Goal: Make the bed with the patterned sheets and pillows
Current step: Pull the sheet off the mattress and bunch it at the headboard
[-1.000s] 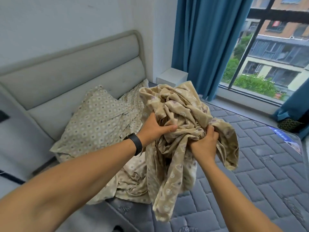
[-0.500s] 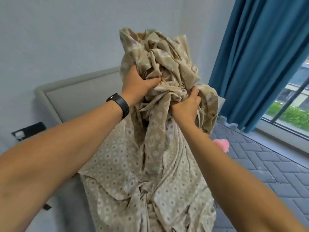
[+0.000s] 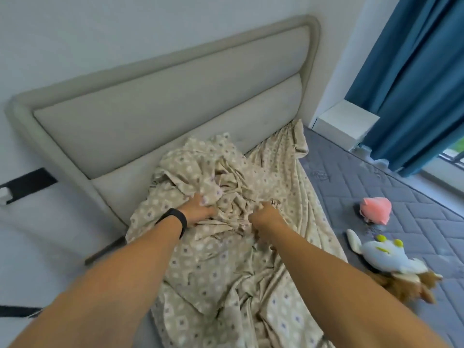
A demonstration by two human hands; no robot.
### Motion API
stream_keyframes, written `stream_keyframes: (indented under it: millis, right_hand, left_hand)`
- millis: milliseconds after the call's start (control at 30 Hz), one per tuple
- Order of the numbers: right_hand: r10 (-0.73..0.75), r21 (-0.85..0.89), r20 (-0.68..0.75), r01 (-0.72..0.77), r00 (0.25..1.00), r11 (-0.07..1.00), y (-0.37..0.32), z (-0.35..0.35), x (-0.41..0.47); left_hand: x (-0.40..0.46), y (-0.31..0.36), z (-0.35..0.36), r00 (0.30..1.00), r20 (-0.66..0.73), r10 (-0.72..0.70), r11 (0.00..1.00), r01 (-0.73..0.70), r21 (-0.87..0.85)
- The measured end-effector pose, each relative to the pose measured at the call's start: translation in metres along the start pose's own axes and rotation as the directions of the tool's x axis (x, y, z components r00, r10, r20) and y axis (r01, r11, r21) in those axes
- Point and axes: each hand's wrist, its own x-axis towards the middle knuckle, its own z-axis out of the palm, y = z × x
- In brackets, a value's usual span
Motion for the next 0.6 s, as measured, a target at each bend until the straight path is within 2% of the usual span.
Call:
stream_keyframes:
  millis: [100,167,333,467,600]
  right_hand:
    - [0.086,0.038,0.209,-0.096,0.974,0.995,0.022,0.007,-0.012]
    - [0.096,0.016,0.243,-0.103,0.965,0.995,0.036,0.005,-0.018]
    - [0.071,0.089,0.235,-0.095,0.969,0.992,0.065,0.001,-0.034]
    - [0.033,0.086,0.238,-0.055,0.971,0.995,0.092,-0.011,-0.066]
    - [-0.138,-0.183,0.126,0.160,0.982,0.970,0.145,-0.039,-0.105]
  left_hand:
    - [0.002,-0.014,0.026,0.997,0.022,-0.075,0.997,0.076,-0.015]
    - [-0.002,-0.008,0.037,0.999,0.001,-0.033,0.999,0.033,-0.022]
    - [-0.018,0.012,0.072,0.999,0.038,0.033,0.998,-0.035,0.055]
    - [-0.042,0.025,0.122,0.981,0.162,0.102,0.983,-0.125,0.134]
    - [-0.085,0.031,0.184,0.948,0.288,0.135,0.976,-0.177,0.125]
